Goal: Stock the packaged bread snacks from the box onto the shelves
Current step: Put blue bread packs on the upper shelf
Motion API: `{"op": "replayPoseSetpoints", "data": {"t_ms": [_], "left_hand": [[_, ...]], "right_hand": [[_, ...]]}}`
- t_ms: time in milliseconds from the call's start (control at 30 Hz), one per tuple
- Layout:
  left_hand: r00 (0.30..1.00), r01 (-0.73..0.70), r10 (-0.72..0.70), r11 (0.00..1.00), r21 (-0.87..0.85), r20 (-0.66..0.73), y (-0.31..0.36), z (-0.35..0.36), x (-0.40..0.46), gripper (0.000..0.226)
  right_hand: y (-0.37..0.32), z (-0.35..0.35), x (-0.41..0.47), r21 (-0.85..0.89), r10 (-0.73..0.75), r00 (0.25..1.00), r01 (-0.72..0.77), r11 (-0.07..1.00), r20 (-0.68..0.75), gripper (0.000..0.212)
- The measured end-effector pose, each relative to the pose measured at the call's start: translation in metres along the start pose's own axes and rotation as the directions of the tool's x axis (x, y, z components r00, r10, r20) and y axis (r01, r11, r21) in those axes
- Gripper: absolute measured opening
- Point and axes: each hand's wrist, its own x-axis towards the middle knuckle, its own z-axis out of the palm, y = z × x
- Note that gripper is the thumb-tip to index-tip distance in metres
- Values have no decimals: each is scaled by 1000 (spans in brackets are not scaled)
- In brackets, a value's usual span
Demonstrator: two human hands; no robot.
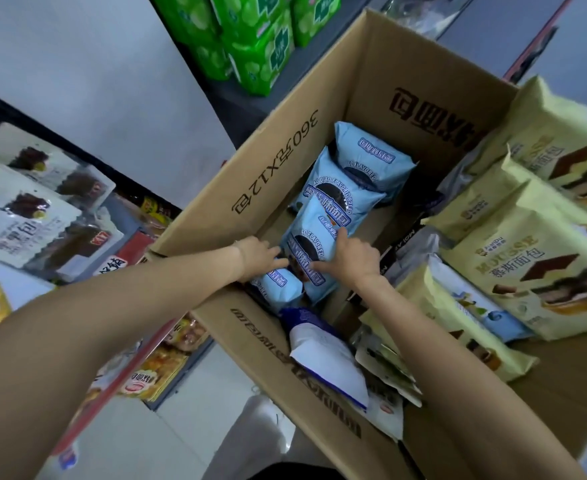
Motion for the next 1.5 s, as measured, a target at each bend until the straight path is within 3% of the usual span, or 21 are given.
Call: {"op": "replayPoseSetpoints", "data": {"t_ms": [167,333,467,533,600,700,767,833,1033,1200,1367,1500], "left_hand": [[981,76,-90,994,-83,-175,-7,-27,-20,75],[882,91,-198,962,-259,-428,-22,-48,-67,63],[803,55,-318,882,-468,-505,-27,-49,-111,61],[758,10,-400,797,-604,-515,-27,-46,-136,63],[692,-48,-515,665,-745,-505,-27,-44,-165,60],[590,-192,-702,358,-914,-399,-26,-42,-209,47],[520,-271,-794,197,-942,-315,-25,-37,-235,39],[457,-341,-850,105,-934,-263,-23,-30,-261,34],[226,-409,-953,95,-908,-201,9,9,-331,40],[104,-410,-981,107,-906,-163,60,53,-386,44],[-87,-355,-996,63,-933,-34,125,113,-443,46],[-221,-247,-975,37,-968,19,193,167,-493,42]], "right_hand": [[7,-22,-19,120,4,989,14,993,-150,83],[24,-55,-43,243,-15,958,88,966,-286,78],[31,-85,-64,347,-2,915,155,925,-403,76],[31,-104,-73,345,-22,883,206,916,-469,75],[28,-123,-82,351,-49,849,269,897,-526,75],[17,-152,-91,406,-92,816,378,832,-571,69],[4,-170,-96,395,-148,796,441,806,-587,71],[-12,-184,-101,397,-207,782,502,768,-588,70],[-74,-206,-119,366,-397,687,687,627,-609,59],[-128,-204,-139,365,-535,611,786,499,-584,48],[-194,-178,-184,202,-708,438,896,396,-555,49],[-253,-134,-232,150,-814,370,929,339,-448,58]]}}
